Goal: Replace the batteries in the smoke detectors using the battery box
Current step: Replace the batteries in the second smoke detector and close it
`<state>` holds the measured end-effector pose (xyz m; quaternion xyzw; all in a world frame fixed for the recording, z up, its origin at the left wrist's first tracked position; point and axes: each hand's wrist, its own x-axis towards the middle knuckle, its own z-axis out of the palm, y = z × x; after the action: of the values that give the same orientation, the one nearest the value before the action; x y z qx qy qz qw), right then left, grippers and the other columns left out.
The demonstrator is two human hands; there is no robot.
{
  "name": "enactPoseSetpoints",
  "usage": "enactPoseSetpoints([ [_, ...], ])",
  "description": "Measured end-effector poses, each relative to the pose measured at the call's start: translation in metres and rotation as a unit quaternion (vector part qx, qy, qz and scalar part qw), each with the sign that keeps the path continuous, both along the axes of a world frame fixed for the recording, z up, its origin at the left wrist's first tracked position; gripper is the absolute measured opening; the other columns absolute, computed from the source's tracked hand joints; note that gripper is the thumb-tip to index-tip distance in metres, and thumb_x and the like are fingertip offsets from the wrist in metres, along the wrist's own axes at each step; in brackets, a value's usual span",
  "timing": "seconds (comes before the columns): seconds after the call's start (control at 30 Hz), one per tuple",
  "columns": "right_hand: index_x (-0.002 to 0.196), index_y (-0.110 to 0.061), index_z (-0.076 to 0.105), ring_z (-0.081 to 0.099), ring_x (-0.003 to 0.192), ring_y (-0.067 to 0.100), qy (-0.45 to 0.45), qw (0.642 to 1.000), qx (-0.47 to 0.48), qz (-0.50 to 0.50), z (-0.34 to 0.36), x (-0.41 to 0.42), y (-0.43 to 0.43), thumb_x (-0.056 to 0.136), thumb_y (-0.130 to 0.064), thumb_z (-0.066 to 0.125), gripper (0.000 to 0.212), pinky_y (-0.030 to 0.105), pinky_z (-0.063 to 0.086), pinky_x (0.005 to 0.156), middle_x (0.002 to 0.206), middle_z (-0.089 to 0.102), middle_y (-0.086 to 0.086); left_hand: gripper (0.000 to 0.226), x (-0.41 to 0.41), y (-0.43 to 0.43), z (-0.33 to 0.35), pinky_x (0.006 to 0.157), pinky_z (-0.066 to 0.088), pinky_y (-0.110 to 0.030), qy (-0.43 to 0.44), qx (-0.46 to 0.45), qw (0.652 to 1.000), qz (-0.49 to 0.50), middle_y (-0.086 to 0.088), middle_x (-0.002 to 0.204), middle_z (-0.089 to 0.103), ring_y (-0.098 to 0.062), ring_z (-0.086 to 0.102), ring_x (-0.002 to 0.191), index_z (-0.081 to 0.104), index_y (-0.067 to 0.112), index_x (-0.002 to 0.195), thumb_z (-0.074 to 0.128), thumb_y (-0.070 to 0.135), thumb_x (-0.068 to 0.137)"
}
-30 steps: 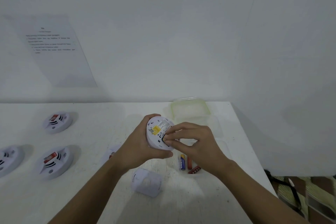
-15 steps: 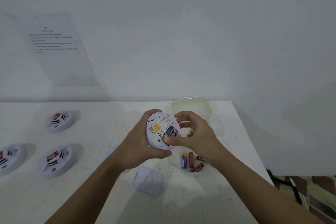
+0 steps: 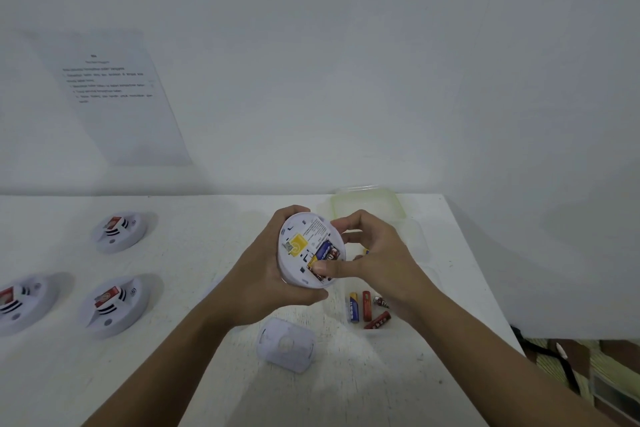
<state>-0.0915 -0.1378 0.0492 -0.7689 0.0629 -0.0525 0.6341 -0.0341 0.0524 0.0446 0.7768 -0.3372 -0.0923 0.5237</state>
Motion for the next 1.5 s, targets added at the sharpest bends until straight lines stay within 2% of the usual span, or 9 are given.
enactPoseSetpoints([
  [0.17, 0.097, -0.020, 0.066, 0.067, 0.105, 0.008, 0.012, 1.000, 0.008, 0.003, -0.002, 0.001, 0.003, 0.053, -0.025, 0.099, 0.055, 0.039, 0.057, 0.090, 0.105, 0.074, -0.009, 0.086, -0.004, 0.005, -0.002, 0.087, 0.055, -0.016, -0.009, 0.003, 1.000, 0.000, 0.025, 0.118, 0.056, -0.006, 0.057, 0.118, 0.041, 0.029, 0.133, 0.092, 0.018, 0.064],
  [0.57, 0.091, -0.019, 0.065, 0.069, 0.093, 0.012, -0.028, 1.000, 0.005, 0.002, -0.007, 0.002, 0.014, 0.060, -0.022, 0.097, 0.045, 0.026, 0.056, 0.074, 0.095, 0.075, -0.005, 0.092, -0.009, 0.019, -0.005, 0.090, 0.054, -0.018, -0.024, 0.008, 1.000, 0.010, 0.021, 0.124, 0.056, -0.010, 0.057, 0.121, 0.039, 0.027, 0.138, 0.093, 0.013, 0.065],
  [0.77, 0.089, -0.010, 0.064, 0.064, 0.078, 0.017, -0.021, 0.991, 0.129, 0.039, -0.008, 0.005, 0.030, 0.066, -0.002, 0.090, 0.036, 0.049, 0.059, 0.083, 0.064, 0.061, -0.006, 0.094, -0.015, 0.040, -0.003, 0.089, 0.059, -0.032, 0.008, -0.026, 1.000, 0.014, 0.011, 0.128, 0.058, -0.021, 0.059, 0.122, 0.039, 0.022, 0.140, 0.092, 0.006, 0.064],
  [0.97, 0.089, -0.006, 0.072, 0.057, 0.077, 0.021, -0.031, 0.986, 0.156, 0.052, -0.016, 0.013, 0.050, 0.067, -0.018, 0.088, 0.030, 0.046, 0.058, 0.080, 0.074, 0.058, 0.008, 0.096, -0.018, 0.068, -0.006, 0.091, 0.059, -0.038, 0.024, -0.020, 0.999, 0.032, 0.006, 0.133, 0.055, -0.023, 0.055, 0.127, 0.037, 0.020, 0.142, 0.093, 0.008, 0.065],
  [1.1, 0.093, -0.007, 0.071, 0.061, 0.074, 0.019, -0.001, 0.983, 0.185, -0.003, -0.031, 0.015, 0.064, 0.088, -0.030, 0.075, 0.024, 0.034, 0.048, 0.069, 0.078, 0.065, 0.007, 0.096, -0.019, 0.094, -0.009, 0.091, 0.059, -0.037, 0.038, -0.014, 0.998, 0.048, 0.004, 0.134, 0.055, -0.021, 0.055, 0.128, 0.040, 0.021, 0.140, 0.093, 0.005, 0.062],
  [1.17, 0.091, -0.008, 0.071, 0.065, 0.070, 0.019, 0.017, 0.993, 0.117, -0.020, -0.046, 0.016, 0.067, 0.094, -0.027, 0.069, 0.020, 0.032, 0.049, 0.067, 0.076, 0.068, 0.006, 0.095, -0.018, 0.108, -0.012, 0.090, 0.059, -0.036, 0.039, -0.017, 0.996, 0.073, 0.005, 0.131, 0.058, -0.020, 0.057, 0.125, 0.042, 0.020, 0.139, 0.093, 0.002, 0.061],
  [1.23, 0.088, -0.013, 0.071, 0.067, 0.072, 0.013, 0.012, 0.998, -0.062, 0.013, -0.067, 0.014, 0.071, 0.093, -0.022, 0.070, 0.010, 0.027, 0.050, 0.069, 0.078, 0.071, -0.002, 0.094, -0.015, 0.122, -0.016, 0.089, 0.059, -0.033, 0.035, -0.016, 0.995, 0.095, 0.007, 0.129, 0.059, -0.016, 0.059, 0.122, 0.043, 0.019, 0.137, 0.093, 0.001, 0.060],
  [1.37, 0.121, -0.023, 0.063, 0.054, 0.106, 0.014, 0.045, 0.910, -0.391, 0.132, -0.099, 0.003, 0.084, 0.092, -0.042, 0.064, 0.035, 0.027, 0.045, 0.089, 0.114, 0.060, -0.005, 0.096, -0.012, 0.140, -0.024, 0.091, 0.059, -0.034, 0.047, -0.005, 0.993, 0.110, 0.005, 0.131, 0.058, -0.016, 0.058, 0.124, 0.043, 0.020, 0.138, 0.094, 0.003, 0.059],
  [1.5, 0.112, -0.019, 0.060, 0.045, 0.104, 0.019, 0.088, 0.852, -0.498, 0.135, -0.102, -0.001, 0.092, 0.082, -0.056, 0.066, 0.049, 0.036, 0.043, 0.085, 0.112, 0.049, -0.002, 0.096, -0.011, 0.143, -0.031, 0.089, 0.059, -0.035, 0.066, -0.003, 0.992, 0.103, 0.003, 0.131, 0.059, -0.015, 0.058, 0.123, 0.044, 0.021, 0.138, 0.093, 0.000, 0.059],
])
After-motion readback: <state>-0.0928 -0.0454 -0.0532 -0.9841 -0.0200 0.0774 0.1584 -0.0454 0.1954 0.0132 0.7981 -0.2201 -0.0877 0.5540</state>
